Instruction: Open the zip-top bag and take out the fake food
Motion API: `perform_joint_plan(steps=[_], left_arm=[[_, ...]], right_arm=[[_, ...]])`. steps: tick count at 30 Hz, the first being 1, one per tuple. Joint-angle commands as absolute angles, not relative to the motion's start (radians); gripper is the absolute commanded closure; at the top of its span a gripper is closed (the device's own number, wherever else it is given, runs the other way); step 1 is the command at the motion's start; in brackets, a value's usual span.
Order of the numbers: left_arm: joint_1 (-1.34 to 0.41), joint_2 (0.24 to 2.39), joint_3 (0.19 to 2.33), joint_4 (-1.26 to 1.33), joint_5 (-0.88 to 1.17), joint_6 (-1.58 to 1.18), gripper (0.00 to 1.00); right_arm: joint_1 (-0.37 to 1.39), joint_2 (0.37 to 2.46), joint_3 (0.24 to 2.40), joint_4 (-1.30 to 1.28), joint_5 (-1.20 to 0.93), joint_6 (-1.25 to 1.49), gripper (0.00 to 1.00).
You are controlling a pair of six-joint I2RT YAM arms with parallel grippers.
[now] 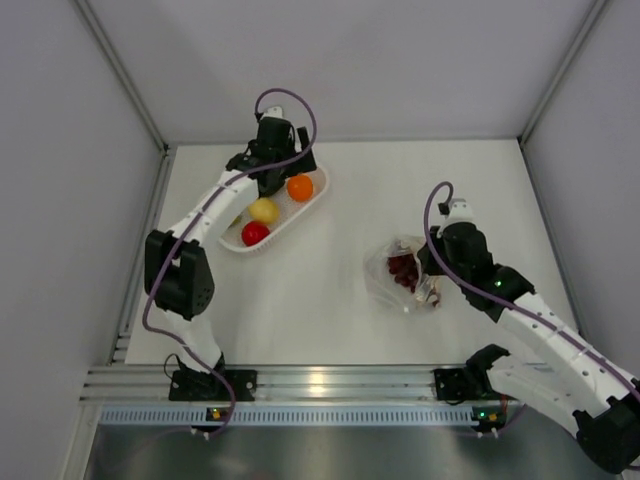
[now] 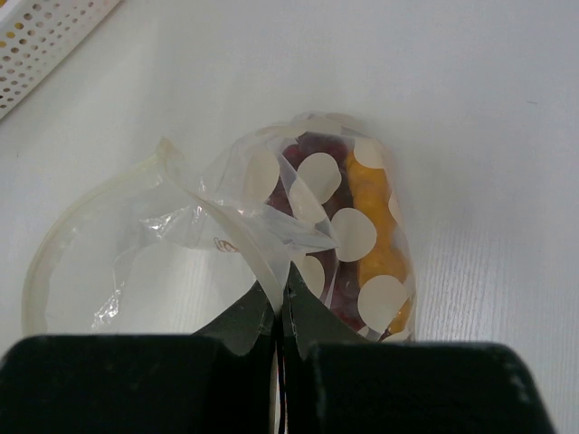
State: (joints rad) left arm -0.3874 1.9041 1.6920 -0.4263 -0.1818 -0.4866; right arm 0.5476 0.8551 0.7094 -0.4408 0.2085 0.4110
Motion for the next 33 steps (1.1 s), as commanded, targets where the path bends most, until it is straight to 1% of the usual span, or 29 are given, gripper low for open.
perform_joint_plan(steps=[1, 5, 6, 8, 9, 11, 12, 14, 15, 17, 19, 22, 23, 25, 26, 29, 30, 31, 33], left_arm=[[-0.454, 1.741, 1.632, -0.399, -0.175, -0.512, 0.01], [-0.567, 1.613, 1.551, -0.379, -0.244, -0.526, 0.01], [-0.63, 1.597, 1.524, -0.368, -0.255, -0.525, 0.01], [-0.696, 1.566, 1.502, -0.353, -0.291, -0.525, 0.01], [-0.763, 1.557, 1.491, -0.345, -0.323, -0.526, 0.01], [-0.831, 1.528, 1.457, -0.319, -0.351, -0.534, 0.01], [-0.894, 1.517, 1.444, -0.304, -0.376, -0.538, 0.02], [-0.952, 1.485, 1.395, -0.266, -0.406, -0.549, 0.03], [-1.01, 1.476, 1.378, -0.223, -0.428, -0.555, 0.04], [-1.061, 1.447, 1.32, -0.168, -0.474, -0.56, 0.06], [-1.121, 1.431, 1.289, -0.112, -0.511, -0.584, 0.1], [-1.167, 1.443, 1.261, -0.088, -0.517, -0.626, 0.18], [-1.184, 1.451, 1.252, -0.08, -0.515, -0.641, 0.22], [-1.196, 1.479, 1.252, -0.069, -0.518, -0.656, 0.25], [-1.203, 1.489, 1.255, -0.071, -0.514, -0.667, 0.32], [-1.209, 1.526, 1.258, -0.055, -0.497, -0.695, 0.44], [-1.209, 1.541, 1.256, -0.049, -0.497, -0.702, 0.52], [-1.209, 1.549, 1.258, -0.037, -0.497, -0.71, 0.55], [-1.209, 1.569, 1.259, -0.026, -0.497, -0.716, 0.57]], right_arm=[[0.551, 0.862, 0.764, -0.4, 0.202, 0.402, 1.0], [0.551, 0.858, 0.77, -0.397, 0.207, 0.402, 1.0], [0.552, 0.857, 0.773, -0.397, 0.21, 0.4, 1.0], [0.551, 0.856, 0.781, -0.405, 0.21, 0.397, 1.0], [0.551, 0.856, 0.785, -0.413, 0.213, 0.396, 1.0], [0.552, 0.853, 0.79, -0.422, 0.218, 0.391, 1.0], [0.552, 0.851, 0.795, -0.429, 0.225, 0.387, 1.0], [0.551, 0.845, 0.792, -0.433, 0.233, 0.385, 1.0], [0.552, 0.841, 0.792, -0.434, 0.239, 0.384, 1.0], [0.552, 0.831, 0.79, -0.437, 0.244, 0.383, 1.0], [0.552, 0.827, 0.792, -0.445, 0.252, 0.387, 1.0], [0.552, 0.818, 0.788, -0.443, 0.258, 0.393, 1.0], [0.552, 0.816, 0.787, -0.443, 0.258, 0.396, 1.0], [0.552, 0.808, 0.785, -0.443, 0.258, 0.4, 1.0], [0.551, 0.805, 0.785, -0.443, 0.258, 0.402, 1.0], [0.552, 0.795, 0.782, -0.445, 0.261, 0.408, 1.0], [0.551, 0.787, 0.781, -0.445, 0.262, 0.413, 1.0], [0.552, 0.784, 0.781, -0.445, 0.264, 0.413, 1.0], [0.551, 0.779, 0.779, -0.446, 0.262, 0.416, 1.0]])
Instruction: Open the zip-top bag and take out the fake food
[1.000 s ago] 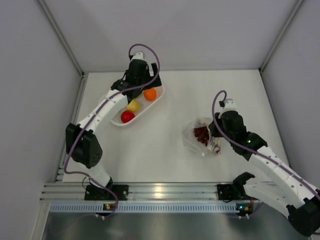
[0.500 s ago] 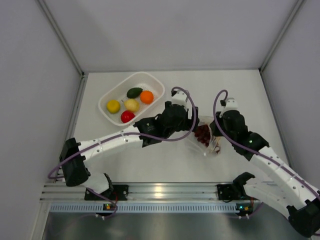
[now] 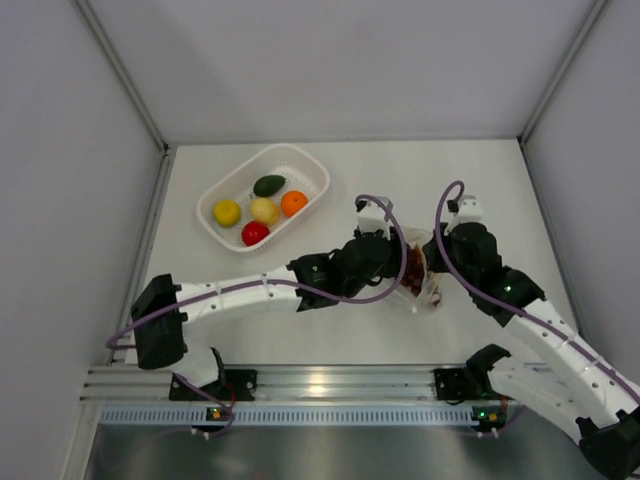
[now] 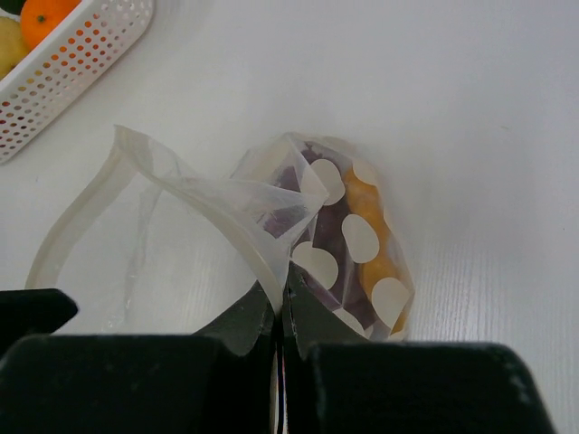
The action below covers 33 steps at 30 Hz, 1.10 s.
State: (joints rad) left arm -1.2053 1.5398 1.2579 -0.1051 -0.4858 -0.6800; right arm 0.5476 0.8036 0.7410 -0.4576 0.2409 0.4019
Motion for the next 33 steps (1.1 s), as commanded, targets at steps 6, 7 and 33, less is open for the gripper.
perform_joint_plan(steps=[6, 7, 33], left_arm=[[-1.207, 1.716, 1.334, -0.025, -0.503, -0.771, 0.57], [-1.207, 1.735, 1.341, -0.023, -0.505, -0.776, 0.57], [-1.18, 2.157, 1.611, -0.19, -0.453, -0.813, 0.25]], right_arm=[[0.551, 0.747, 0.752, -0.434, 0.287, 0.439, 1.0], [0.552, 0.738, 0.746, -0.43, 0.296, 0.443, 1.0], [0.551, 0.618, 0.655, -0.483, 0.414, 0.439, 1.0]])
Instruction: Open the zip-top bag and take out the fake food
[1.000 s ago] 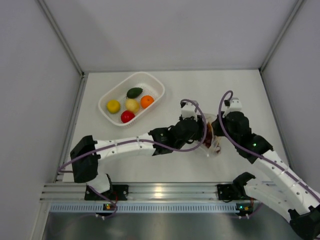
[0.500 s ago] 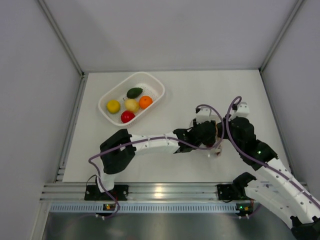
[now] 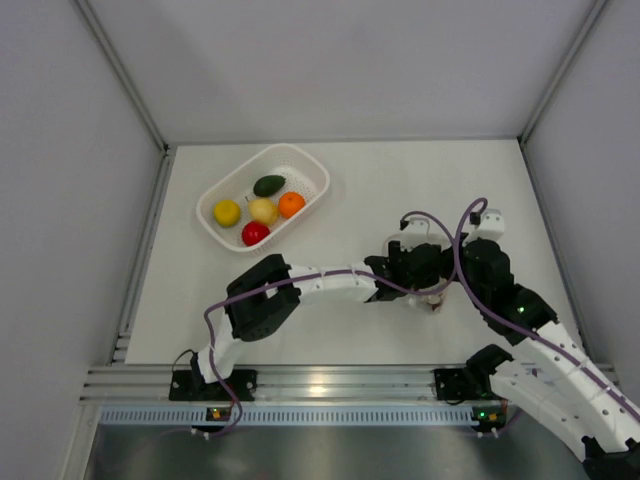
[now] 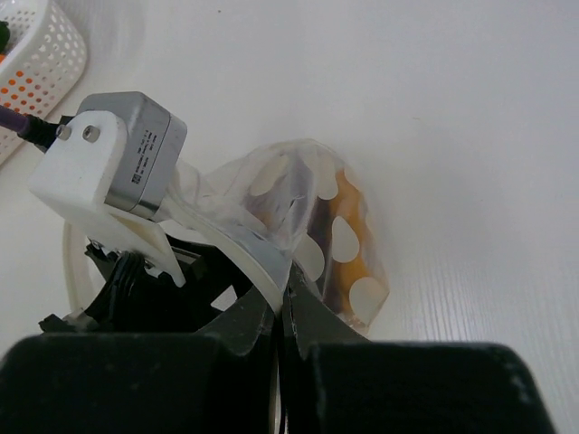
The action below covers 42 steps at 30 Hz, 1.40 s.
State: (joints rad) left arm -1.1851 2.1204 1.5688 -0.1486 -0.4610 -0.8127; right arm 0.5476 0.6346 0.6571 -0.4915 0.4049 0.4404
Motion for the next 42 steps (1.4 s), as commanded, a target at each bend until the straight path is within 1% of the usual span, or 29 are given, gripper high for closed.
perform_joint_plan(steps=[1, 2, 5, 10, 11, 14, 15, 17, 19, 20, 21, 22, 23, 24, 25, 27, 28, 42], left_arm=[[-1.174, 2.164, 1.617, -0.195, -0.446, -0.815, 0.24], [-1.172, 2.174, 1.632, -0.199, -0.443, -0.815, 0.19], [-1.163, 2.219, 1.649, -0.21, -0.425, -0.816, 0.14], [-1.152, 2.267, 1.669, -0.215, -0.378, -0.827, 0.1], [-1.151, 2.285, 1.675, -0.218, -0.367, -0.827, 0.08], [-1.147, 2.312, 1.692, -0.218, -0.348, -0.828, 0.07], [-1.147, 2.316, 1.695, -0.218, -0.345, -0.827, 0.09], [-1.147, 2.319, 1.695, -0.218, -0.347, -0.828, 0.17], [-1.147, 2.313, 1.69, -0.216, -0.348, -0.828, 0.38], [-1.147, 2.301, 1.684, -0.216, -0.356, -0.828, 0.5], [-1.147, 2.29, 1.68, -0.216, -0.36, -0.83, 0.59], [-1.147, 2.281, 1.671, -0.216, -0.364, -0.83, 0.75], [-1.147, 2.26, 1.664, -0.216, -0.365, -0.825, 0.79], [-1.147, 2.247, 1.66, -0.215, -0.368, -0.825, 0.8], [-1.149, 2.22, 1.645, -0.215, -0.368, -0.822, 0.87], [-1.149, 2.192, 1.631, -0.215, -0.368, -0.815, 0.94], [-1.149, 2.162, 1.623, -0.213, -0.368, -0.813, 1.0], [-1.161, 1.89, 1.439, -0.152, -0.35, -0.77, 1.0]], right_arm=[[0.552, 0.618, 0.652, -0.482, 0.411, 0.439, 1.0], [0.551, 0.62, 0.653, -0.483, 0.408, 0.44, 1.0], [0.551, 0.614, 0.652, -0.483, 0.4, 0.44, 1.0], [0.551, 0.612, 0.649, -0.483, 0.402, 0.437, 1.0], [0.551, 0.614, 0.646, -0.482, 0.403, 0.439, 1.0], [0.551, 0.62, 0.644, -0.477, 0.402, 0.439, 1.0], [0.551, 0.621, 0.643, -0.477, 0.402, 0.439, 1.0], [0.552, 0.623, 0.64, -0.477, 0.406, 0.439, 1.0], [0.551, 0.621, 0.64, -0.476, 0.416, 0.437, 1.0], [0.551, 0.623, 0.64, -0.477, 0.416, 0.436, 1.0], [0.551, 0.624, 0.641, -0.477, 0.417, 0.434, 1.0], [0.549, 0.624, 0.641, -0.477, 0.422, 0.434, 1.0], [0.551, 0.627, 0.641, -0.477, 0.422, 0.433, 1.0], [0.551, 0.629, 0.643, -0.477, 0.425, 0.433, 1.0], [0.549, 0.633, 0.644, -0.476, 0.429, 0.431, 1.0], [0.549, 0.64, 0.647, -0.471, 0.433, 0.428, 1.0], [0.551, 0.65, 0.653, -0.466, 0.433, 0.428, 1.0], [0.549, 0.796, 0.699, -0.399, 0.439, 0.407, 1.0]])
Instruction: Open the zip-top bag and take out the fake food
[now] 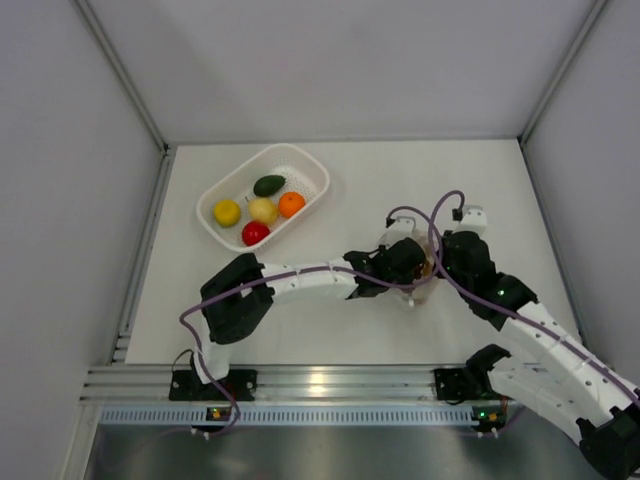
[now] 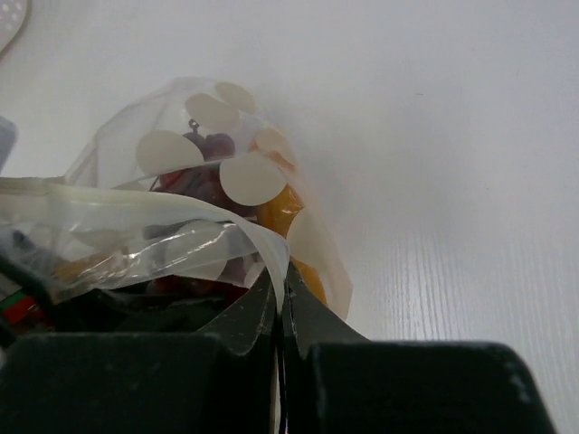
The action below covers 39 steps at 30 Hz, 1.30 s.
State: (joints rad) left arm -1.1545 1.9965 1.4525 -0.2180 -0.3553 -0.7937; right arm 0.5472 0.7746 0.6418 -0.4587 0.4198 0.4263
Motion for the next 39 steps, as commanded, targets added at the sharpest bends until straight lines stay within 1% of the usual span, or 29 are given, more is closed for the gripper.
perform_joint_plan(steps=[1, 10, 12, 14, 19, 24, 28, 32, 39], left_arm=[[-1.161, 1.867, 1.421, -0.14, -0.351, -0.767, 1.0], [-1.155, 1.764, 1.373, -0.137, -0.373, -0.716, 1.0], [-1.126, 1.752, 1.347, -0.135, -0.339, -0.724, 1.0], [-1.097, 1.73, 1.322, -0.135, -0.315, -0.723, 1.0], [-1.094, 1.695, 1.316, -0.121, -0.246, -0.681, 1.0], [-1.094, 1.645, 1.305, -0.123, -0.249, -0.672, 1.0], [-1.088, 1.634, 1.31, -0.11, -0.183, -0.646, 1.0], [-1.083, 1.643, 1.316, -0.112, -0.056, -0.623, 1.0], [-1.083, 1.597, 1.273, -0.112, 0.044, -0.6, 1.0]], right_arm=[[0.549, 0.814, 0.707, -0.394, 0.425, 0.402, 1.0], [0.551, 0.919, 0.756, -0.383, 0.399, 0.374, 1.0], [0.552, 0.925, 0.75, -0.376, 0.379, 0.376, 1.0], [0.558, 0.942, 0.746, -0.367, 0.393, 0.376, 1.0], [0.561, 0.986, 0.758, -0.373, 0.422, 0.373, 1.0], [0.572, 1.037, 0.787, -0.385, 0.466, 0.357, 1.0], [0.603, 1.046, 0.792, -0.371, 0.476, 0.368, 1.0], [0.632, 1.043, 0.827, -0.38, 0.5, 0.359, 1.0], [0.63, 1.08, 0.913, -0.403, 0.604, 0.298, 1.0]])
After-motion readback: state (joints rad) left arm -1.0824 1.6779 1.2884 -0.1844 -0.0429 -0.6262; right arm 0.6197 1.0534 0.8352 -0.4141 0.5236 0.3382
